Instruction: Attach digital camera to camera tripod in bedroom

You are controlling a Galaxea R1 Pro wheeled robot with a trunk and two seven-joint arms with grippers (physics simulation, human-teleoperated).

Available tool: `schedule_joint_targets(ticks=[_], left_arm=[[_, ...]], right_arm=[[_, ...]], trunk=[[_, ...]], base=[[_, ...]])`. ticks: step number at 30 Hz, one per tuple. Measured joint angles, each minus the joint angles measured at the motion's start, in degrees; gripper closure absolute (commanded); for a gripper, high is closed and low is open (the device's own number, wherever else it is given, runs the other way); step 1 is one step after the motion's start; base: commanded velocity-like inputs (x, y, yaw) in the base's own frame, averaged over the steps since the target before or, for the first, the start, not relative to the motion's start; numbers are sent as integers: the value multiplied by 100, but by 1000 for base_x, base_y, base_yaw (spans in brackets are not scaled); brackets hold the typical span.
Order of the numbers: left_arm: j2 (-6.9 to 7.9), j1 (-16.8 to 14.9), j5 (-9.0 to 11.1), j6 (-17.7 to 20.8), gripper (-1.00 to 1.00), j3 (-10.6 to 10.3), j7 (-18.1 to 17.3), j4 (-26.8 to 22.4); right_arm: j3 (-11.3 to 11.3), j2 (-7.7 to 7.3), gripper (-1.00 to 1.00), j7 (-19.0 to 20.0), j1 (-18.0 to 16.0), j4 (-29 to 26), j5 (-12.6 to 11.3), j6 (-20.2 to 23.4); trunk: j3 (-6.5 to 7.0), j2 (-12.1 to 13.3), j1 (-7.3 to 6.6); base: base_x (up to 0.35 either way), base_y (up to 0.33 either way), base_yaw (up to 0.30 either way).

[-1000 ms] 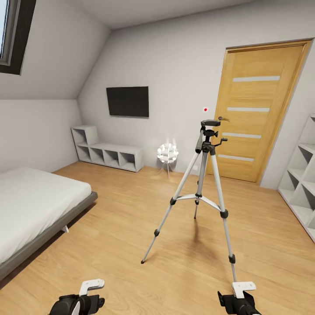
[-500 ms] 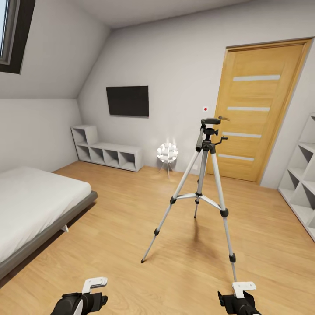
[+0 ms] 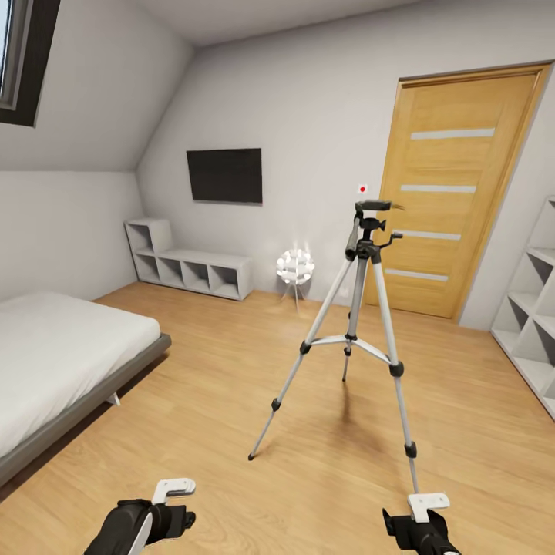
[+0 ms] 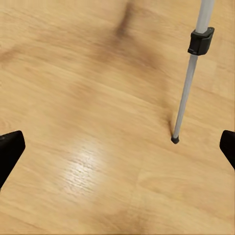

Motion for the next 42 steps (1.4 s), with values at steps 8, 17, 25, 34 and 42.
schedule_joint_targets(ticks=[8,17,25,34,42], left_arm=[[250,-1,6,1522,-100,-30,-1049,-1567],[311,1,2,1795,-100,-31,-1376,-2730],[323,0,-2,1759,-100,-37,-1448,-3204],[307,-4,-8,1443,-100,-74,-1469,-3621],[354,-7,-21,1375,-100,-733,-1461,-3610]], right_arm=[[44,7,-100,12,-83,-589,-5,-151],[48,21,-100,21,-581,-982,-10,-171],[81,87,-100,12,-837,-1292,-7,-489],[305,189,-100,-14,-888,-1521,4,-1609],[419,207,-100,-23,-971,-1631,6,-2424]], trunk=[[-143,-321,176],[-305,-682,373],[-449,-1003,549],[-611,-1364,747],[-754,-1685,923]], base=[[0,0,0],[0,0,0],[0,0,0],[0,0,0],[0,0,0]])
